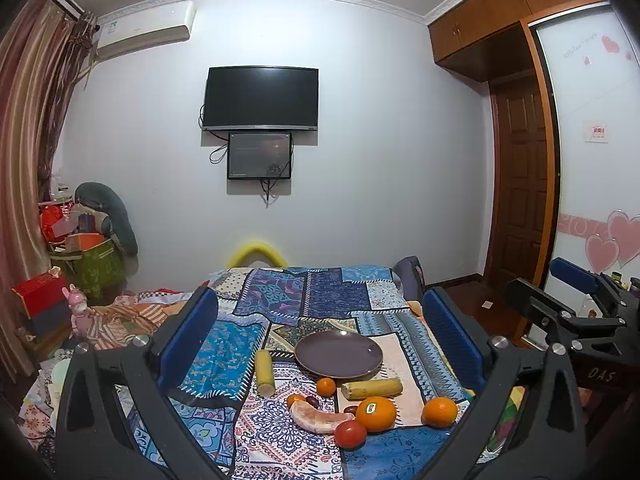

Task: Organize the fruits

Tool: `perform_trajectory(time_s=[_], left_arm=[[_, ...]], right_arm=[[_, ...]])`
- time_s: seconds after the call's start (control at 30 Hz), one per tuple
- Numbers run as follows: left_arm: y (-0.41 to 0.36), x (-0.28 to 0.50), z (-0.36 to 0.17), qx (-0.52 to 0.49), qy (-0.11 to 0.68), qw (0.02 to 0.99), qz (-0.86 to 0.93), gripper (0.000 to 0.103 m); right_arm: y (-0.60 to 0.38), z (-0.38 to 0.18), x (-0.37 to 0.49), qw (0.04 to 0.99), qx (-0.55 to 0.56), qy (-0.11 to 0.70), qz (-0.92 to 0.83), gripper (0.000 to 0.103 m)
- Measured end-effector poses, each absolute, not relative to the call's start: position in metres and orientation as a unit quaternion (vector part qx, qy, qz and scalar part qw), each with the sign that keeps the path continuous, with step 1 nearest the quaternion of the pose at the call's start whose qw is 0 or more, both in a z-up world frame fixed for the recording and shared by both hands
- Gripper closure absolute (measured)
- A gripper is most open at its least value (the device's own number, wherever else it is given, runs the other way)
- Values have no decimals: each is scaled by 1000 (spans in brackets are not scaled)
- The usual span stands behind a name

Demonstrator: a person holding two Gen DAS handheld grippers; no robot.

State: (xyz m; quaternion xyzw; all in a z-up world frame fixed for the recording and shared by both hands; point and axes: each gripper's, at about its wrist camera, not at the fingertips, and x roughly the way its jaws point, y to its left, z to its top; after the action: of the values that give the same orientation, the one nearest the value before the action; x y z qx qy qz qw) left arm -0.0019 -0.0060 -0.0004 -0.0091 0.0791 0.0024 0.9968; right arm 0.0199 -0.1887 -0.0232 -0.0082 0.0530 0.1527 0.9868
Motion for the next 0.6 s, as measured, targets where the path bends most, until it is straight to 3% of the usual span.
perform_trajectory(time_s=[0.6], left_arm=[[-7, -2, -1, -10, 77, 997, 3, 0]], right_arm=[[-188, -22, 17, 987, -9, 50, 155, 0]])
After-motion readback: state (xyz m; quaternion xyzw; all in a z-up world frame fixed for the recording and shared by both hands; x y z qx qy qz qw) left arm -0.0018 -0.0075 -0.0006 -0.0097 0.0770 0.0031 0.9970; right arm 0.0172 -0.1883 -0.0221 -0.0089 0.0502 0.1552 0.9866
